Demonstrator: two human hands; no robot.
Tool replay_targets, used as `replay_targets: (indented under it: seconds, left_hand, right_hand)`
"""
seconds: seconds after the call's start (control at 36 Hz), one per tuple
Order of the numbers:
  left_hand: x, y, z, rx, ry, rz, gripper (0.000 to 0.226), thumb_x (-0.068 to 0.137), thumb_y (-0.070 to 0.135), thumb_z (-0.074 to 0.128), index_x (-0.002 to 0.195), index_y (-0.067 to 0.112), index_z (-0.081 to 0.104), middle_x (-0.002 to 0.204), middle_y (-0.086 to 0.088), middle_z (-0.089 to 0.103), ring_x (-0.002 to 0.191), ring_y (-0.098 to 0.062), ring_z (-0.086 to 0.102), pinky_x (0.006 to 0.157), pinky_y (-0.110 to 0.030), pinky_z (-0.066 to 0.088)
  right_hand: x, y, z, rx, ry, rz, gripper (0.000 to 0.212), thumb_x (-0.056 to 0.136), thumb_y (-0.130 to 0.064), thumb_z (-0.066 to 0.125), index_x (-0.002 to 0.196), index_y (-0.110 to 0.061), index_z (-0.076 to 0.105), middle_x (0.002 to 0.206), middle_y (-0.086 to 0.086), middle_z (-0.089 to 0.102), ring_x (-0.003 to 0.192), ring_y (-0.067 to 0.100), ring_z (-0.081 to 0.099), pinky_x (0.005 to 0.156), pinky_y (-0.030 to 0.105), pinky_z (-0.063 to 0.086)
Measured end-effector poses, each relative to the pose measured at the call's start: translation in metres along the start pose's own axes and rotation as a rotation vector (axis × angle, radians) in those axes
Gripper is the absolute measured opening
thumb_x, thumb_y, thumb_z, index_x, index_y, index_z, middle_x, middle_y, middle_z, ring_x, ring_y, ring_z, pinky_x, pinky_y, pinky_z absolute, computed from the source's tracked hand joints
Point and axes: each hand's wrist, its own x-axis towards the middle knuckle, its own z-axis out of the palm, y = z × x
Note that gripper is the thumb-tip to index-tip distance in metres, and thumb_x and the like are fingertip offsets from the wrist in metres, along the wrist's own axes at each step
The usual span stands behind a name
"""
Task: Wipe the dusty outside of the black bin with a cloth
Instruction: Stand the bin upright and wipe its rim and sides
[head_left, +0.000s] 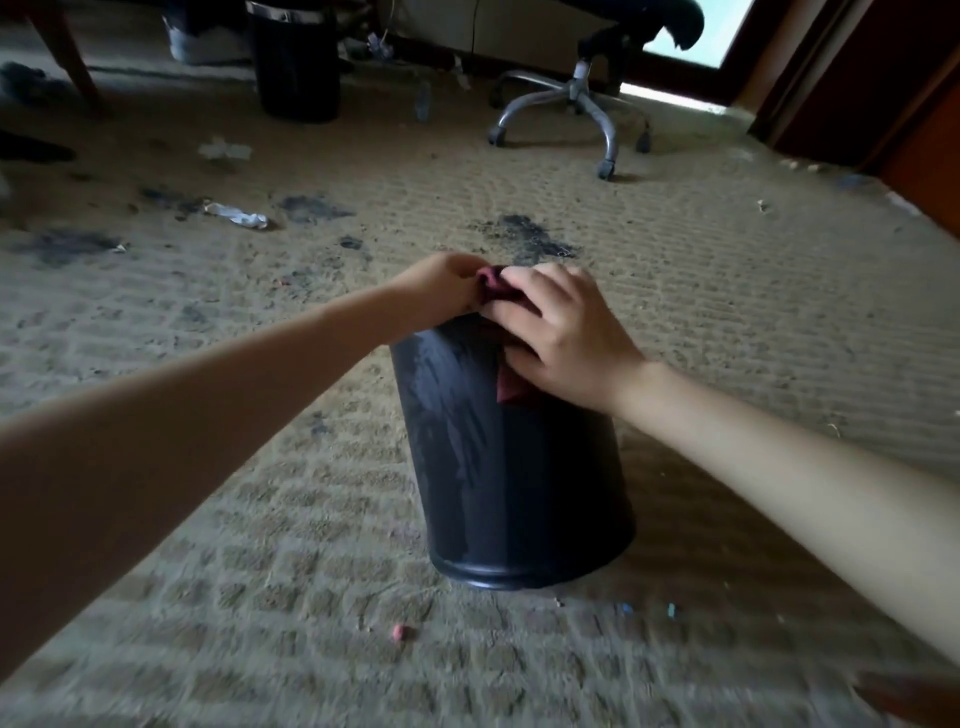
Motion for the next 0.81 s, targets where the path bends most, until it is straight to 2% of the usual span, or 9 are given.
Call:
replay_targets:
  seconds: [0.08,0.14,0.22,0.33,0.42,0.5,0.61,0.72,0.81]
  left_hand:
    - [0.001,-0.005,-0.003,-0.010,0.006,-0.018,0.015,0.093,0.023,0.053,0.089,0.017,0.066,0.087,-0.003,0.062,0.087,-0.019,0.057,0.086,-0.034,0.047]
    - [0.000,-0.008,-0.004,-0.030,0.001,-0.009,0.022,0.092,0.032,0.054,0.083,0.014,0.065,0.081,-0.004,0.058,0.080,-0.020,0.053,0.086,-0.040,0.048]
    - [0.000,-0.009,-0.004,-0.041,0.008,0.004,0.024,0.092,0.031,0.054,0.078,0.014,0.063,0.073,-0.002,0.053,0.074,-0.018,0.049,0.076,-0.032,0.043]
    - [-0.002,-0.001,0.002,0.028,-0.022,0.056,0.020,0.094,0.030,0.052,0.087,0.016,0.064,0.075,0.001,0.056,0.073,-0.013,0.050,0.072,-0.025,0.041]
    - [-0.004,0.009,0.008,0.098,-0.021,0.103,0.026,0.095,0.028,0.049,0.112,0.015,0.065,0.094,0.004,0.060,0.085,-0.009,0.053,0.076,-0.020,0.041]
    - [-0.003,0.022,0.013,0.172,-0.059,0.141,0.029,0.096,0.029,0.046,0.116,0.017,0.063,0.090,0.007,0.062,0.075,-0.006,0.051,0.063,-0.014,0.039]
    - [-0.003,0.031,0.013,0.226,-0.124,0.148,0.029,0.095,0.032,0.048,0.107,0.015,0.067,0.097,-0.001,0.067,0.084,-0.016,0.060,0.072,-0.025,0.046]
    - [0.000,0.018,0.003,0.210,-0.085,0.091,0.034,0.094,0.033,0.049,0.066,0.016,0.057,0.064,0.001,0.053,0.061,-0.014,0.045,0.057,-0.026,0.035]
    - [-0.002,0.009,0.007,0.265,-0.067,0.107,0.028,0.095,0.032,0.048,0.083,0.012,0.063,0.076,-0.002,0.057,0.067,-0.014,0.048,0.057,-0.023,0.035]
  right_hand:
    - [-0.018,-0.011,0.008,0.035,-0.066,-0.049,0.032,0.079,-0.024,0.058,0.104,-0.007,0.067,0.108,0.018,0.062,0.090,0.031,0.049,0.073,0.039,0.038]
    - [-0.039,-0.023,0.012,0.025,-0.149,-0.180,0.032,0.077,-0.028,0.055,0.104,-0.011,0.060,0.109,0.013,0.056,0.086,0.028,0.044,0.071,0.037,0.034]
    - [-0.084,-0.052,0.015,0.111,-0.241,-0.329,0.015,0.083,-0.018,0.057,0.098,-0.014,0.060,0.104,0.007,0.050,0.080,0.024,0.045,0.069,0.037,0.036]
    - [-0.138,-0.081,0.017,0.173,-0.303,-0.463,0.009,0.090,-0.011,0.056,0.087,-0.015,0.064,0.099,0.004,0.062,0.080,0.022,0.054,0.073,0.035,0.042]
    - [-0.130,-0.071,0.011,0.201,-0.315,-0.524,0.012,0.090,-0.008,0.056,0.082,-0.013,0.063,0.089,0.005,0.061,0.072,0.021,0.052,0.066,0.034,0.042]
    - [-0.085,-0.046,-0.002,0.202,-0.207,-0.455,0.011,0.092,-0.013,0.054,0.092,-0.009,0.064,0.086,0.010,0.061,0.067,0.025,0.050,0.061,0.036,0.041]
    - [-0.024,0.000,-0.019,0.047,0.071,-0.295,0.015,0.091,-0.009,0.056,0.102,-0.007,0.066,0.096,0.015,0.066,0.074,0.030,0.058,0.066,0.038,0.041]
    - [-0.019,0.011,-0.013,-0.030,0.085,-0.224,0.020,0.093,-0.004,0.050,0.098,-0.004,0.069,0.104,0.015,0.067,0.087,0.030,0.055,0.072,0.039,0.043]
    - [-0.043,-0.004,-0.006,0.007,0.049,-0.159,0.021,0.093,-0.008,0.048,0.093,-0.005,0.068,0.101,0.015,0.066,0.082,0.029,0.050,0.067,0.038,0.041]
